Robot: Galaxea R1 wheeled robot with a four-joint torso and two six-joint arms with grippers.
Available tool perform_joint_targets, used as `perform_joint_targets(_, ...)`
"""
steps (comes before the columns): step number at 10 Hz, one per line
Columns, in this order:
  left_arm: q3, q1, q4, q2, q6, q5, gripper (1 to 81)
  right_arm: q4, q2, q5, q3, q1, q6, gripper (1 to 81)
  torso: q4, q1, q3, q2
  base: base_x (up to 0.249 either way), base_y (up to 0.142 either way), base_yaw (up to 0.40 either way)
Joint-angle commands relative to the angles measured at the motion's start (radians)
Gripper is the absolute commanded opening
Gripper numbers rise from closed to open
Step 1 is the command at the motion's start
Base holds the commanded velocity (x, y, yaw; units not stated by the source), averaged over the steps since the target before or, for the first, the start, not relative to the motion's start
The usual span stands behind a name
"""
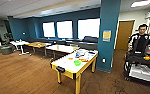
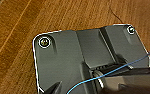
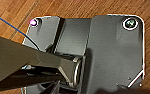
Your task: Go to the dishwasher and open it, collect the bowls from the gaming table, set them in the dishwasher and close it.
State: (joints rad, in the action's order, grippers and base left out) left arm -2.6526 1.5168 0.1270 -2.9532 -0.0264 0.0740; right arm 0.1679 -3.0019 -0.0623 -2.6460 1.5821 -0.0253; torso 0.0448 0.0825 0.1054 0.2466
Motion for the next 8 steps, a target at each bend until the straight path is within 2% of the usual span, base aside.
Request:
perform_joint_targets(1, -0.001, -0.059, 0.005, 0.009, 0.002, -0.043, 81.1, 0.01, 0.002, 0.042, 0.006, -0.052, -0.002, 81.1, 0.0, 0.0, 0.0, 0.0, 0.091, 0.066, 0.0)
perform_joint_targets(8, -0.001, -0.059, 0.006, 0.009, 0.0, -0.043, 81.1, 0.01, 0.002, 0.042, 0.005, -0.055, -0.002, 81.1, 0.0, 0.0, 0.0, 0.0, 0.115, 0.062, 0.0)
